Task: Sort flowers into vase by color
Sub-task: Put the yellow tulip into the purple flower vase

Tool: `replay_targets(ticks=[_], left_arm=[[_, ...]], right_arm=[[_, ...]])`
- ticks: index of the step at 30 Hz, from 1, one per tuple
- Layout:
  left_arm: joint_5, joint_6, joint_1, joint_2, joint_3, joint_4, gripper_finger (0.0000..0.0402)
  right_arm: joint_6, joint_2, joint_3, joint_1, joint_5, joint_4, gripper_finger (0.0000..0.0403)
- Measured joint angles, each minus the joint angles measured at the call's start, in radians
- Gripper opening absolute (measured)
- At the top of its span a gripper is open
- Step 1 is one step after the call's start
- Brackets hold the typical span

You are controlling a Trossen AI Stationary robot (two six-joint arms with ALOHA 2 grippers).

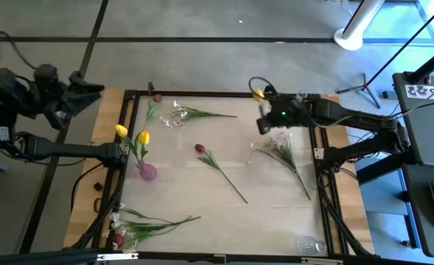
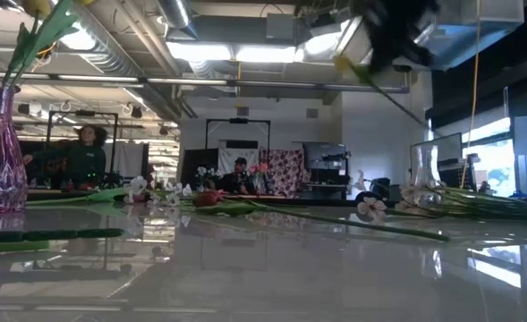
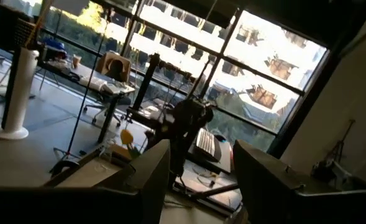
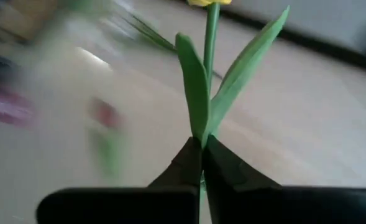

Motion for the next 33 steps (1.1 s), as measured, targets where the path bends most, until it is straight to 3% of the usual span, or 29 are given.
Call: replay_targets(ticks=[8, 13, 19, 26, 33], left_arm=[[-0.001, 0.075, 0.0, 0.109, -0.086, 0.081, 0.0218], [-0.012, 0.101, 0.0, 0.199, -0.1, 0.139, 0.0221], [0.019, 0.125, 0.0, 0.281, -0.1, 0.198, 0.0218], [0.092, 0.126, -0.001, 0.343, -0.1, 0.274, 0.0217], [0.166, 0.158, -0.005, 0.39, -0.1, 0.302, 0.0217]], right_arm=[[-0.183, 0.037, 0.027, 0.123, -0.005, 0.725, 0.0003], [-0.275, 0.091, 0.028, 0.17, -0.054, 0.997, 0.0002], [-0.377, 0.194, 0.139, 0.213, -0.091, 1.01, 0.0001], [-0.459, 0.327, 0.296, 0.217, -0.204, 0.927, 0.0001], [-0.506, 0.386, 0.332, 0.214, -0.222, 0.883, 0.0001]])
